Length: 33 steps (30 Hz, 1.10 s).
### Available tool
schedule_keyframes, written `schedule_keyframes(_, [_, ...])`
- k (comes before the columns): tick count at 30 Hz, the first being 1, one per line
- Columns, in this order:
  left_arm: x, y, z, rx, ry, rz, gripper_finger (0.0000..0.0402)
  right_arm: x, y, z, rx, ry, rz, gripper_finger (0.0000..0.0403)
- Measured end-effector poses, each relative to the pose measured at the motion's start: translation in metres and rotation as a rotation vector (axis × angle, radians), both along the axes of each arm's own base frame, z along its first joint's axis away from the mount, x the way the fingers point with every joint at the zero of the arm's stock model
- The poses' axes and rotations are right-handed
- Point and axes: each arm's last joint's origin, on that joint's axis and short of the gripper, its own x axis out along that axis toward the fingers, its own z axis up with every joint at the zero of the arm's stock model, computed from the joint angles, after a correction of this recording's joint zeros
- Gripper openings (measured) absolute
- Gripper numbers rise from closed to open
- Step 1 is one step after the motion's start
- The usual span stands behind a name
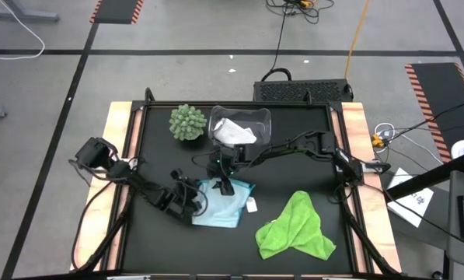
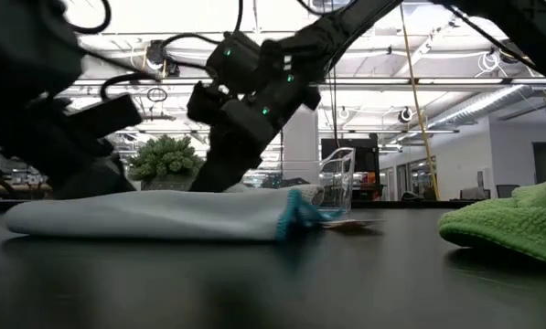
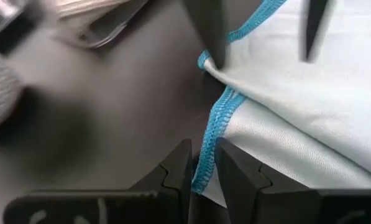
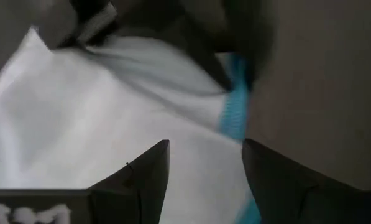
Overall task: Fold microfiber towels
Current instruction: Fold the blue towel
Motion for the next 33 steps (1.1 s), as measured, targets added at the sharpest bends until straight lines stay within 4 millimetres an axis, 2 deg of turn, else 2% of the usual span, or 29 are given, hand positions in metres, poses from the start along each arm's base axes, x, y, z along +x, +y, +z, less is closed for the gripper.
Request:
schedule_keyframes(5, [0.007,0.003,0.001,-0.038,-0.011,-0.013,0.0081,-0.011,0.011,0.025,-0.166,0.008,0.072,0.0192])
schedule_keyframes(9, [0.007,0.003,0.001,-0.034,-0.005,-0.012,0.0081,-0.018,0.014,0.023,-0.207,0.072,0.115,0.0192])
schedule_keyframes(16, [0.006,0.003,0.001,-0.024,0.005,-0.022,0.0081,-0.019,0.001,0.022,-0.283,0.097,0.029,0.0192])
schedule_keyframes(23, [0.006,0.003,0.001,-0.017,0.012,-0.028,0.0081,-0.018,-0.008,0.022,-0.255,0.083,0.023,0.0192])
schedule_keyframes(27, [0.006,0.003,0.001,-0.018,0.012,-0.028,0.0081,-0.02,-0.011,0.02,-0.127,0.08,0.044,0.0192])
schedule_keyframes(33, [0.006,0.003,0.001,-0.014,0.015,-0.034,0.0081,-0.027,-0.018,0.001,-0.097,0.1,0.023,0.0192])
